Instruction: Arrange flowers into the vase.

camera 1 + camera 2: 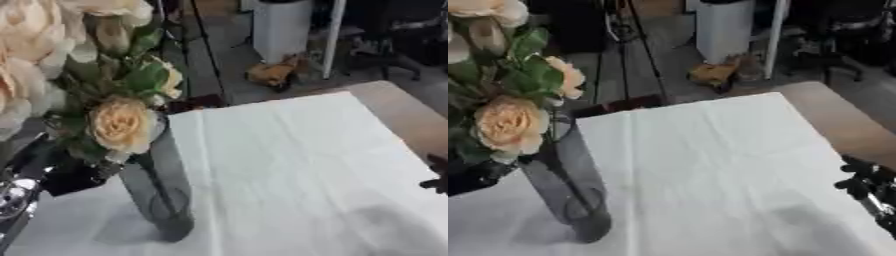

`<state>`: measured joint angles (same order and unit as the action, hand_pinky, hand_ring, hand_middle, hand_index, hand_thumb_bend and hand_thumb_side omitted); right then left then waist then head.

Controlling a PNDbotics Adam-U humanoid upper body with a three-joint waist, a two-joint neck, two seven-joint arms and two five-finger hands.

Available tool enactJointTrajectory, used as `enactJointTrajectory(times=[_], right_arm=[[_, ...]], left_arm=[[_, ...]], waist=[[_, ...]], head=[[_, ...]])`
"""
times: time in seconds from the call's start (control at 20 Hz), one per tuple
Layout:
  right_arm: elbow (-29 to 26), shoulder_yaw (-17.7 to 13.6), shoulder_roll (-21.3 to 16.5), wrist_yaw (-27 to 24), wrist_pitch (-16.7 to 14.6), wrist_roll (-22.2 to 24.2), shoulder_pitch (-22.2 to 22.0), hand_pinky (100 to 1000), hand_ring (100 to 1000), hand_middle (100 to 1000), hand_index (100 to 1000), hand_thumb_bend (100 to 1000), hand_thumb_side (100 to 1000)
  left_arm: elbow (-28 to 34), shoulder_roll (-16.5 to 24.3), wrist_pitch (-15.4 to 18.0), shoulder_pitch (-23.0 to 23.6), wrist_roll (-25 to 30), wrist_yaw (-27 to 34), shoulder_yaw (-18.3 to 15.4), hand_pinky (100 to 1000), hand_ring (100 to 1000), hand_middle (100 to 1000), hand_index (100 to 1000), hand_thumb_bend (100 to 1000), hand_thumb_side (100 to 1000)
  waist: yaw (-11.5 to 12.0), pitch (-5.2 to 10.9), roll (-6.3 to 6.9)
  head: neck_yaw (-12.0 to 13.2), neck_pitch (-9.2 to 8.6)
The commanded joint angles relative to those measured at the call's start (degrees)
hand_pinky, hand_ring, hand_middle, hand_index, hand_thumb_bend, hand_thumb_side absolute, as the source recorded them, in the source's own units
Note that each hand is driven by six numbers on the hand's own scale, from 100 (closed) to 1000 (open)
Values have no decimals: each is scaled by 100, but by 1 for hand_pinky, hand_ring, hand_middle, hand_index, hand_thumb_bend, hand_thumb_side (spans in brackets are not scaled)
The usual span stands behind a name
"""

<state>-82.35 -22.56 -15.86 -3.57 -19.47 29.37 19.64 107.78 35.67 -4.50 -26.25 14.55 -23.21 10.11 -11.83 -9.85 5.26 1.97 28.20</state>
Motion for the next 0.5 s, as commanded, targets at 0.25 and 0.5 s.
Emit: enactJointTrajectory(times=[0.25, 0.5], right_arm=[[-137, -27, -140, 4, 12, -5, 51, 660, 970, 383, 700, 471, 531], [-142, -30, -134, 6, 15, -9, 47, 661, 970, 383, 700, 471, 532]], left_arm=[[112, 51, -2, -60, -123, 15, -28, 623, 676, 530, 715, 498, 977], [311, 28, -1, -161, -389, -9, -87, 624, 679, 539, 712, 538, 904]], waist=[[-9, 126, -3], [-12, 137, -8]], head=[[-4, -11], [-7, -30]])
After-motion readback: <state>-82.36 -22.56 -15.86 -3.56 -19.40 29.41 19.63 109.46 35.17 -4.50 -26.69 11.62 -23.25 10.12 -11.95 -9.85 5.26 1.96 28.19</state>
